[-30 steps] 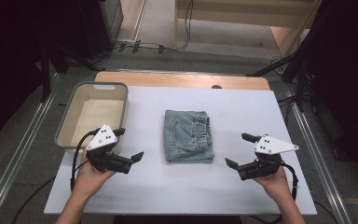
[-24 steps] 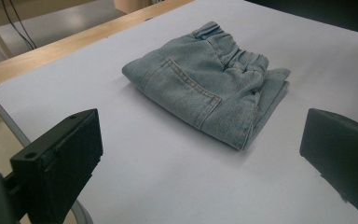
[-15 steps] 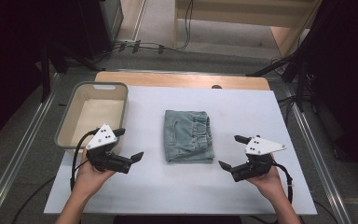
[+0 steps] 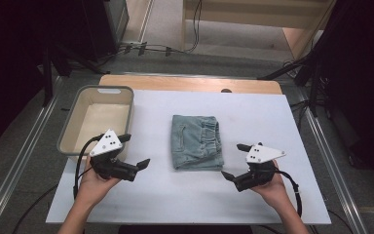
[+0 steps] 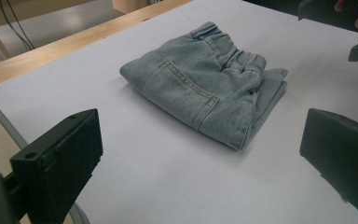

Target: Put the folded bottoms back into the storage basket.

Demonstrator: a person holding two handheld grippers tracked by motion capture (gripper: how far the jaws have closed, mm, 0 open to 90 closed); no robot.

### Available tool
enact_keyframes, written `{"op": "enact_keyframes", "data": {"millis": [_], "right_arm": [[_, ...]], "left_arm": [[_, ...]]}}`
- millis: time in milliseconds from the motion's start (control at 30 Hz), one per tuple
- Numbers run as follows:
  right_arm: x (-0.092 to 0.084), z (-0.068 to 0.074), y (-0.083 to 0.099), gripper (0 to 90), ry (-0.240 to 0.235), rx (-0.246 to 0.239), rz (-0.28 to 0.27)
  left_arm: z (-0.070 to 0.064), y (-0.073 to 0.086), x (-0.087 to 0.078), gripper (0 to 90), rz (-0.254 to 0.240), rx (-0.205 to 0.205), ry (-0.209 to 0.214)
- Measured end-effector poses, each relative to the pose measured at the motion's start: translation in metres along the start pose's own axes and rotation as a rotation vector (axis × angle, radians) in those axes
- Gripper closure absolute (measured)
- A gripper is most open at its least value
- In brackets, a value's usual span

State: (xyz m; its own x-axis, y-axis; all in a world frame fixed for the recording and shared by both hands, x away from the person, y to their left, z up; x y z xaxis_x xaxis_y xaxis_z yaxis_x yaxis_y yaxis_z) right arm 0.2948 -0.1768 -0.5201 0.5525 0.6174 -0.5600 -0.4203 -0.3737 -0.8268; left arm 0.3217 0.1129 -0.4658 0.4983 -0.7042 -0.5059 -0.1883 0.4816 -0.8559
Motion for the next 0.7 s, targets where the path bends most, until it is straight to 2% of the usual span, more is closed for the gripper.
{"op": "enact_keyframes", "data": {"millis": [233,700], "right_arm": [[0.009,0.002,0.004,0.0,-0.006,-0.019,0.019],[0.023,0.004,0.012,0.0,-0.012,-0.022,0.063]], "left_arm": [[0.000,0.000,0.001,0.0,0.002,0.003,-0.002],[0.000,0.000,0.000,0.0,0.001,0.004,-0.007]]}}
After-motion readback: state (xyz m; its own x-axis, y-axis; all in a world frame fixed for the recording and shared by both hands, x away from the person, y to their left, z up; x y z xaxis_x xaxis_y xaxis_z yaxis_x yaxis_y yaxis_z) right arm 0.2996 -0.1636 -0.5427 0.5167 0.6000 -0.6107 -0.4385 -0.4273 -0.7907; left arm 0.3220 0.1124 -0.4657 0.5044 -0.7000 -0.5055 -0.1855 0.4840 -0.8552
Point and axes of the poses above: each handheld gripper's, and its own axes: x roughly forward along the jaws, y roughly out of its underside, z roughly to its left, the point moved 10 cm from there along x, roughly forward along the jaws, and after that the axes turned 8 degrees about x, right-handed, at the moved point
